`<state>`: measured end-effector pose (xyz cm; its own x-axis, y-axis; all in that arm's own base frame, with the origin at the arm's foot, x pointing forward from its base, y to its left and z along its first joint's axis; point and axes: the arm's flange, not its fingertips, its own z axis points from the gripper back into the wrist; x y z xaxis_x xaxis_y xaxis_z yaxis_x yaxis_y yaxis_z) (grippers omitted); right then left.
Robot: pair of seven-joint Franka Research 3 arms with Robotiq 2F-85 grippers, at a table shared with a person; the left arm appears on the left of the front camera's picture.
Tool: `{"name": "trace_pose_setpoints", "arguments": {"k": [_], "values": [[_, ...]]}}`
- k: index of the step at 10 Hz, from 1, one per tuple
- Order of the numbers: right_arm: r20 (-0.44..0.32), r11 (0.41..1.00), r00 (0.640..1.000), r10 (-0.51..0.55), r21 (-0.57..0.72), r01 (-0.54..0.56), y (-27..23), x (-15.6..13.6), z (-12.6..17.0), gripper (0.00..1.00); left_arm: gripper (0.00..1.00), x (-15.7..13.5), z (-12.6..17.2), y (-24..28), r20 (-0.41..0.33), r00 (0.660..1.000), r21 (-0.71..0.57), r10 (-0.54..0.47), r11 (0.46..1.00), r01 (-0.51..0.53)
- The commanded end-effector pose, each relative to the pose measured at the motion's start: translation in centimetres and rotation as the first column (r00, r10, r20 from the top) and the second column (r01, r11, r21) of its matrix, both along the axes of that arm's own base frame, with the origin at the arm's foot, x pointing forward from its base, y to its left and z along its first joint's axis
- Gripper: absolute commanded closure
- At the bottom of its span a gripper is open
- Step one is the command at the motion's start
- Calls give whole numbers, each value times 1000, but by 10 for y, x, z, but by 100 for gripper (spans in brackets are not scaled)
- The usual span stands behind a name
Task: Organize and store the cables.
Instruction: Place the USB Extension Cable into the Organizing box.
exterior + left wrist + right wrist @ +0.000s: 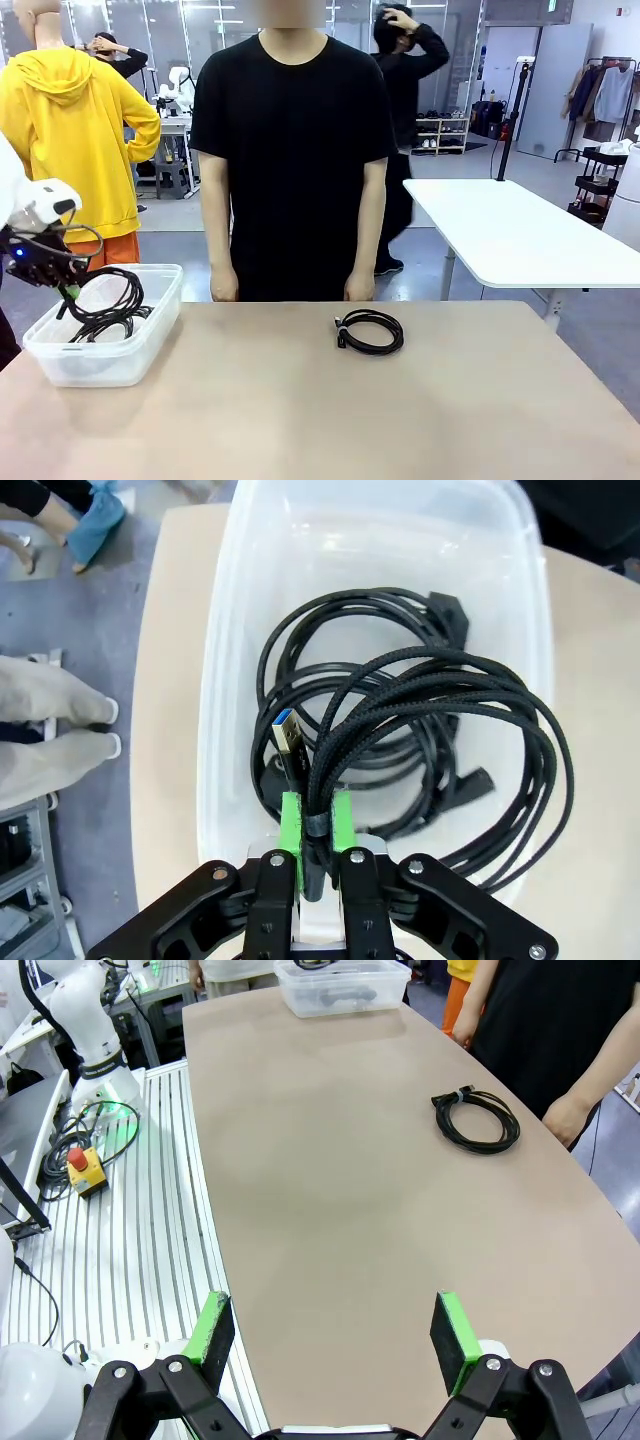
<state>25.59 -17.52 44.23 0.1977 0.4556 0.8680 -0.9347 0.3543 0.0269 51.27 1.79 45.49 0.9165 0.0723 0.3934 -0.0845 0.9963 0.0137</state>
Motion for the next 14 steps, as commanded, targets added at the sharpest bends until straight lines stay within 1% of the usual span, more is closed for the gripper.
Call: {"name": "trace_pose_setpoints", "arguments": {"k": [1,2,3,4,5,6,7,8,9,11,12,14], "values": [[23,1000,1000,8,7,-8,-1,1,2,0,86,23,-21,11,10,1000,35,28,999,-29],[23,1000,1000,8,7,-8,-1,1,2,0,86,30,-34,13,-4,999,28,48,998,-48],[23,1000,1000,8,7,-8,-1,1,2,0,86,32,-45,12,-23,999,-4,41,999,-41],[23,1000,1000,8,7,-8,-1,1,2,0,79,35,-54,9,-33,999,-11,35,999,-36],[23,1000,1000,8,7,-8,-1,1,2,0,56,37,-59,6,-30,999,5,29,1000,-28],[23,1000,1000,8,7,-8,-1,1,2,0,47,36,-58,6,-27,999,5,35,999,-35],[23,1000,1000,8,7,-8,-1,1,2,0,24,34,-56,5,-27,999,-1,41,999,-41],[23,1000,1000,8,7,-8,-1,1,2,0,15,33,-53,4,-20,999,5,49,999,-49],[23,1000,1000,8,7,-8,-1,1,2,0,0,32,-49,2,-9,999,-4,51,999,-51],[23,1000,1000,8,7,-8,-1,1,2,0,0,27,-40,-2,-5,998,-31,60,998,-60],[23,1000,1000,8,7,-8,-1,1,2,0,1,22,-32,-1,-62,997,-77,36,996,-41],[23,1000,1000,8,7,-8,-1,1,2,0,0,2,-11,-2,6,999,-60,40,997,-39]]}}
